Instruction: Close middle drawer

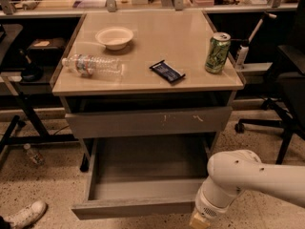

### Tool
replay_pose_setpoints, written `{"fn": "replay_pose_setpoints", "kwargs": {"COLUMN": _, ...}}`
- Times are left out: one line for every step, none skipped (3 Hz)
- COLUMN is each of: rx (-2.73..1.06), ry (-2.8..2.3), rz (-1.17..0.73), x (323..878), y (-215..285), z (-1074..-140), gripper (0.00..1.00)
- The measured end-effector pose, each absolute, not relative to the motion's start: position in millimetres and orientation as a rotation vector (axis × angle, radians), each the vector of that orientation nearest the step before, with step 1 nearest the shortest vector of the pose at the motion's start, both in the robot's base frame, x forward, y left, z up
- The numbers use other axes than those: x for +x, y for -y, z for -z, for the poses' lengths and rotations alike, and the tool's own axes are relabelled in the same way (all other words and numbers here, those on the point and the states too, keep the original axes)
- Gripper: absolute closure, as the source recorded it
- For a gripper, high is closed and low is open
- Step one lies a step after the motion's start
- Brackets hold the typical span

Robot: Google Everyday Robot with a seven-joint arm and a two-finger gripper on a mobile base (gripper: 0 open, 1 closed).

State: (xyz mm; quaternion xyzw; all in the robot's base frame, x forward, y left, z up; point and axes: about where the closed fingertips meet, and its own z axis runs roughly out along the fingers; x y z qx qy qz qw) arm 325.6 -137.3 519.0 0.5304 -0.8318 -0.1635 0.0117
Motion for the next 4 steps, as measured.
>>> {"fn": "replay_pose_setpoints", "kwargs": {"rx": 1.654, "ry": 2.593, "rz": 0.512, "x": 325, "y": 137, "z": -518, "gripper": 1.0}}
{"fn": "replay_pose_setpoints", "kwargs": {"rx": 1.625, "ry": 2.62, "rz": 0.545, "x": 336, "y": 133, "z": -486, "gripper": 1.0}}
{"fn": "replay_pose_setpoints", "kwargs": {"rx": 1.565, "ry": 2.672, "rz": 0.577, "x": 360, "y": 128, "z": -442, "gripper": 1.0}}
{"fn": "replay_pose_setpoints", "kwargs": {"rx": 1.545, "ry": 2.701, "rz": 0.559, "x": 381, "y": 125, "z": -417, "gripper": 1.0}}
